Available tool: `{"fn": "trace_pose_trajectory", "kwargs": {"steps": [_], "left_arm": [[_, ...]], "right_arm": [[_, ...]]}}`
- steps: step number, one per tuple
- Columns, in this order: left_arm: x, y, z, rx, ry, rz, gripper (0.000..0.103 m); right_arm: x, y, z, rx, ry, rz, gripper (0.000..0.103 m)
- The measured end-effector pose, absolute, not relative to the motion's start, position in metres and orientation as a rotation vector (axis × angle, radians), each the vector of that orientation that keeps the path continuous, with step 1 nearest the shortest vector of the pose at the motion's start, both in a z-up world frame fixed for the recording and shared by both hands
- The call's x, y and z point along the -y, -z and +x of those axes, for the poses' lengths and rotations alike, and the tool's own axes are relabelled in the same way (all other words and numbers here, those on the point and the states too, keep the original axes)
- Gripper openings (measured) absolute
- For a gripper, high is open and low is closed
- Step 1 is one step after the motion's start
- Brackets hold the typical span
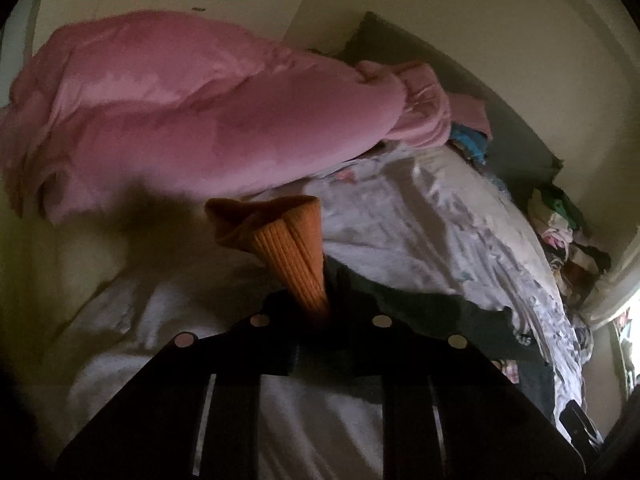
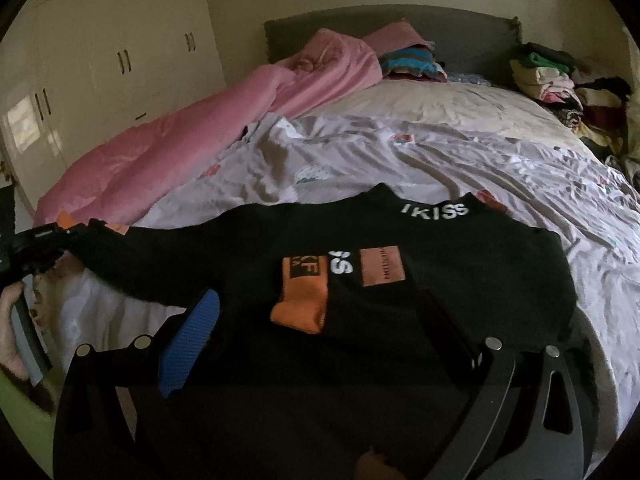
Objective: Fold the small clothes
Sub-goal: 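Lift the sleeve with the left tool and fold it across the shirt front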
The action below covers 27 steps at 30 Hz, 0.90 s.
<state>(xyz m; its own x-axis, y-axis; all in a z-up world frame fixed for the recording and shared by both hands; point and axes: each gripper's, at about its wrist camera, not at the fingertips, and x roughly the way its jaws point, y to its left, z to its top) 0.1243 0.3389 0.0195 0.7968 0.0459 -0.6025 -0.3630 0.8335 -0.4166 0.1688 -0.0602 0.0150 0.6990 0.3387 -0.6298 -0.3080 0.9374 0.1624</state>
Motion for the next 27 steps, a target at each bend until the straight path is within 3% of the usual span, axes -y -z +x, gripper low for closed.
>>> {"fn": "trace_pose_trajectory", "kwargs": {"steps": [10,27], "left_arm": [[-0.291,-0.056,0.124,-0.571,-0.153,-0.465,0.009],[-0.215,-0.073,0.139,-0.584,0.009,-0.393,0.005]], "right_arm": [[0.095,-0.03,0.154,-0.678,-0.29,0.074,0.098],[0.15,-0.039,0.136,-0.635,-0.224,0.151,0.098]]}}
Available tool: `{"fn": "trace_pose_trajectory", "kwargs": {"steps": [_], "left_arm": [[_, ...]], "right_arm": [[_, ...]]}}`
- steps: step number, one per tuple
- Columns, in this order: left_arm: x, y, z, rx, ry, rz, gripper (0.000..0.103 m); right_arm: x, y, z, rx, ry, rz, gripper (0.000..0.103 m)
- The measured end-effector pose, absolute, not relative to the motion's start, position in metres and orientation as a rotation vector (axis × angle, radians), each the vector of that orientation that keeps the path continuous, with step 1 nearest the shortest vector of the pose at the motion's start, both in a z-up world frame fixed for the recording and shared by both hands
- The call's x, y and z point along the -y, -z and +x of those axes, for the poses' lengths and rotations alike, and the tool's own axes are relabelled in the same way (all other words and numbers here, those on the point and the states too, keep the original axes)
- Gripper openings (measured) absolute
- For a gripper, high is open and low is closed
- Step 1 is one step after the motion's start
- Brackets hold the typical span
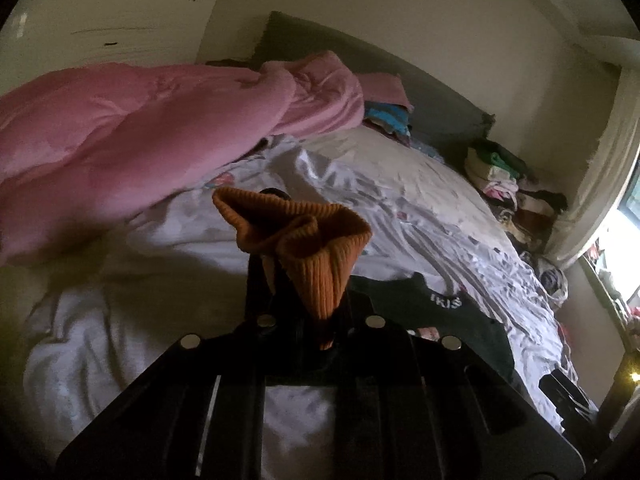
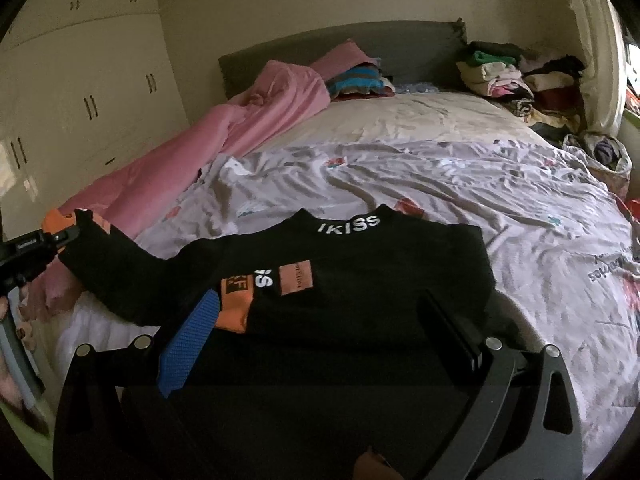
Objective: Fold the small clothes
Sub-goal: 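Lift the sleeve with the left tool and fold it across the shirt front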
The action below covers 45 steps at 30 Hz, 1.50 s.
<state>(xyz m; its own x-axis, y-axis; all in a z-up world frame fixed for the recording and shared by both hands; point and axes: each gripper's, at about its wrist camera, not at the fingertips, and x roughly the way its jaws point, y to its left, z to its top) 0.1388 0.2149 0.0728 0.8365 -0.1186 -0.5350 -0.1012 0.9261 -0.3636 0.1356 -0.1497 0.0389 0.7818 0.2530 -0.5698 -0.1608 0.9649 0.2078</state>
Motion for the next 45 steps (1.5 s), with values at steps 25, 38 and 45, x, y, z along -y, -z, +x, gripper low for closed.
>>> {"fn": "trace_pose_trajectory", "kwargs": {"steps": [25,38,45], "left_arm": [[-0.111,-0.07,0.17,-0.641,0.222,-0.316,0.005],[-0.046,-0.037,0.185,-0.738,0.345,-0.279,0.005],[-0.015,-0.02,0.191,-0.773,0.406,-0.232,0.005]], "right_arm": [[0.223,-0.033,0.129,-0.609,-0.143,0.259,0.098],[0.254,-0.022,0.131,-0.617,-0.08,0.299,0.099],[0.268,-0.021,0.131,-0.622,-0.026,0.283,0.099]]}}
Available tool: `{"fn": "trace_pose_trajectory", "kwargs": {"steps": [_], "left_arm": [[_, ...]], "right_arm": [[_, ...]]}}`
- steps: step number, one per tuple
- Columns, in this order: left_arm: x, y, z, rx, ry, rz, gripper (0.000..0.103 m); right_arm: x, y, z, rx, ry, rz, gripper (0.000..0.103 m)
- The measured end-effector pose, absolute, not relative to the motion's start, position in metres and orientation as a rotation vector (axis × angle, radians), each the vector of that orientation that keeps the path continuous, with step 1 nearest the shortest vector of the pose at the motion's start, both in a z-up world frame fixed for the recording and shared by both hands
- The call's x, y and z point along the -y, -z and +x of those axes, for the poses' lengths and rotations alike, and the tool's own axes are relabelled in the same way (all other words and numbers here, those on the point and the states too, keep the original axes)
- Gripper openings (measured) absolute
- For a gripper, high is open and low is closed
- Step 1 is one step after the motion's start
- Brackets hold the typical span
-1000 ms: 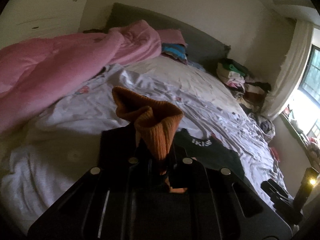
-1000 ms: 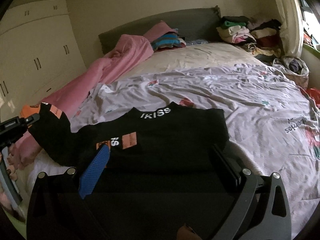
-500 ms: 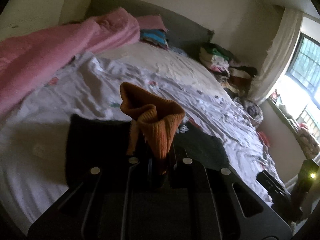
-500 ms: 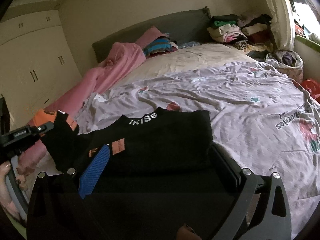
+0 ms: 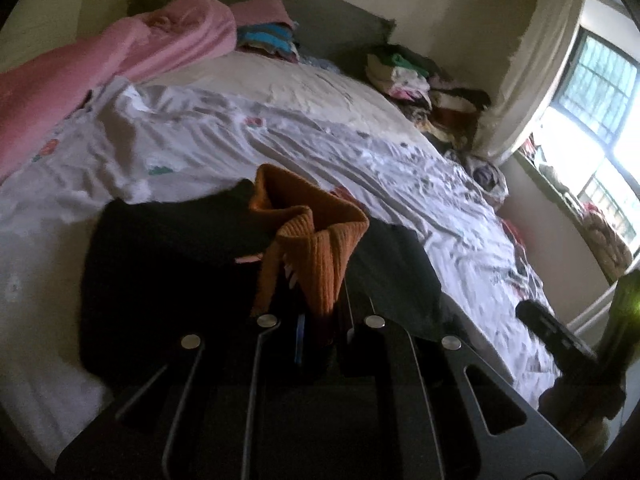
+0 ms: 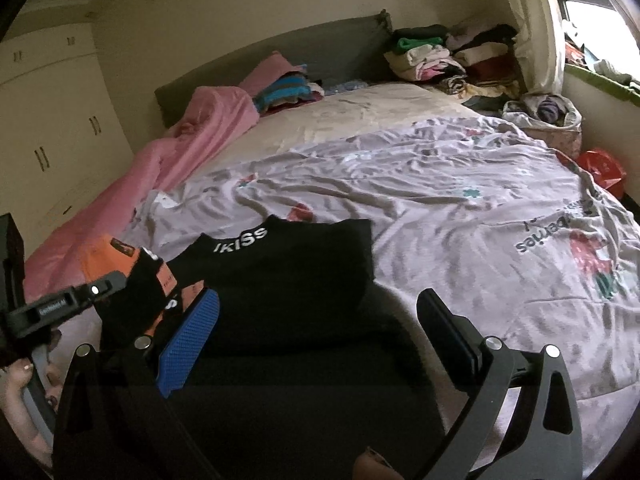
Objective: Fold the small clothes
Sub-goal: 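Lift the sleeve with the left tool and fold it across the shirt front, then lay the cuff on the shirt front and open the left tool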
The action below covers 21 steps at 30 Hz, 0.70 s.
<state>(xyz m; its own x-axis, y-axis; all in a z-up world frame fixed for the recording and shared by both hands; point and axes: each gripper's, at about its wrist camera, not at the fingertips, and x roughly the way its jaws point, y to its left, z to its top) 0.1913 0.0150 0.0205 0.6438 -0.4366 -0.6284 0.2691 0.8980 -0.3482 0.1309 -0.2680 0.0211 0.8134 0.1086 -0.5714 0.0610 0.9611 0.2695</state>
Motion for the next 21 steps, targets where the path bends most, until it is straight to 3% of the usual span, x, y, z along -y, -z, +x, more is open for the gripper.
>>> {"fn": "trace_pose_trajectory", "kwargs": {"steps": [6,11,16,21], "left_arm": [[0.005,-0.007,0.193,-0.804,0.467,-0.198,0.006],[0.017,0.004,0.197,-0.856,0.529,-0.223,0.014],[0.025,-0.001,0.194,-0.852,0.563,-0.216,0.047],[0.007,-0.012,0.195,-0.82,0.485,-0.203,0.066]], "right_arm": [[0.274,-0.019,0.131,-0.637,0.01,0.278,0.099],[0.275,-0.015,0.133,-0.652,0.041,0.267,0.099],[0.275,-0.013,0.135,-0.662,0.048,0.26,0.099],[0.267,-0.005,0.142,-0.692,0.019,0.259,0.099]]}}
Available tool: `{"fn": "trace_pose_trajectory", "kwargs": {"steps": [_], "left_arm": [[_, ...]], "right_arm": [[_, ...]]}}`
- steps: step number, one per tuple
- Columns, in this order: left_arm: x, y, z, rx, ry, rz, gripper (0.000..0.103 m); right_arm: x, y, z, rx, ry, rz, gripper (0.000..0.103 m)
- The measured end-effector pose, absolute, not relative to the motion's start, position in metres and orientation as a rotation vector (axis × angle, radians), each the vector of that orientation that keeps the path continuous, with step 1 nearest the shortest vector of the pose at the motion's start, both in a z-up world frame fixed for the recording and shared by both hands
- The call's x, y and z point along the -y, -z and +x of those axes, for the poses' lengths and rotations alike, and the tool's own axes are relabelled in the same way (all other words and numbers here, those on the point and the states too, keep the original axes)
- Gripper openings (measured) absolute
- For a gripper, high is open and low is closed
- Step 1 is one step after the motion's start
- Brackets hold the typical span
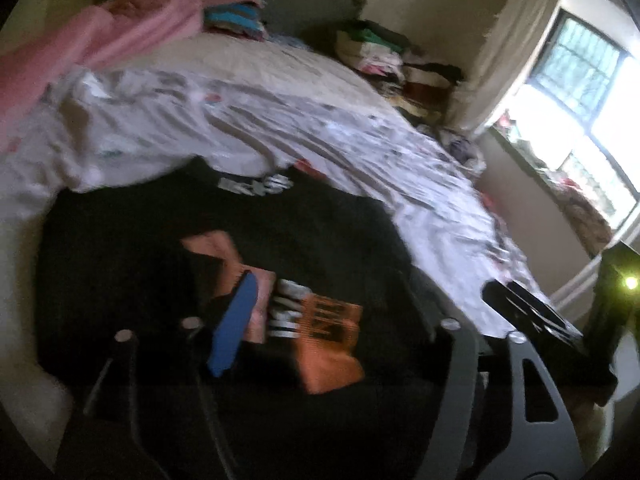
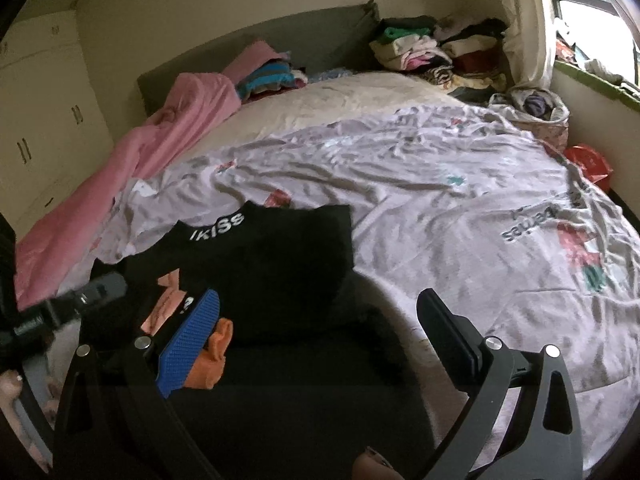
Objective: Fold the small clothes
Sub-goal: 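Lay the cuff on the shirt front and open the left tool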
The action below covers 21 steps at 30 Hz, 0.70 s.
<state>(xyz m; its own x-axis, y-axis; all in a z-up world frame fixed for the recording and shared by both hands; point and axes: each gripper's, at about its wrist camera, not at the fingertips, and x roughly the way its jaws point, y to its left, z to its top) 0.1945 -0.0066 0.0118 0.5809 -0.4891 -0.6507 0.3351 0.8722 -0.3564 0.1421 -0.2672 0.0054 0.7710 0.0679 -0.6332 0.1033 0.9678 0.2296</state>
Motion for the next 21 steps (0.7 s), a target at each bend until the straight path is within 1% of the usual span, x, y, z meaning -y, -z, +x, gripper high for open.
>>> {"fn": "trace_pose_trajectory", "kwargs": {"steps": [1,2,3,4,7,12,13,14,16,18,19,21], "left_arm": [[-0.001,-0.014,0.195,-0.814,0.445,-0.191,0.073],[-0.006,-0.014,0.197,-0.815,0.422,-0.186,0.076],[-0.013,-0.013,0.198,-0.822,0.378,-0.165,0.084],[-0.016,-0.013,0.199,-0.826,0.348,-0.146,0.089],[-0.028,-0.01,0.194,-0.812,0.29,-0.109,0.093],[-0.043,-0.006,0.187,-0.809,0.218,-0.072,0.093],[-0.046,-0.006,0.186,-0.808,0.208,-0.069,0.093],[-0.05,-0.005,0.185,-0.804,0.195,-0.064,0.093],[-0.055,-0.005,0.185,-0.802,0.172,-0.053,0.093],[-0.059,-0.002,0.185,-0.81,0.161,-0.05,0.093],[-0.061,0.0,0.185,-0.813,0.164,-0.059,0.093],[-0.064,0.002,0.184,-0.818,0.17,-0.074,0.093]], "right_arm": [[0.263,-0.003,0.144,-0.701,0.007,0.259,0.099],[0.258,-0.001,0.146,-0.71,-0.007,0.258,0.099],[0.253,0.002,0.149,-0.721,-0.019,0.254,0.099],[0.246,0.005,0.151,-0.73,-0.032,0.249,0.099],[0.217,0.017,0.162,-0.768,-0.103,0.216,0.098],[0.186,0.036,0.185,-0.834,-0.149,0.184,0.097],[0.18,0.041,0.191,-0.849,-0.161,0.182,0.091],[0.177,0.045,0.194,-0.859,-0.172,0.181,0.079],[0.173,0.053,0.202,-0.89,-0.175,0.181,0.073],[0.17,0.062,0.208,-0.91,-0.176,0.187,0.063],[0.168,0.064,0.21,-0.915,-0.179,0.184,0.051],[0.164,0.067,0.212,-0.915,-0.188,0.168,0.039]]}}
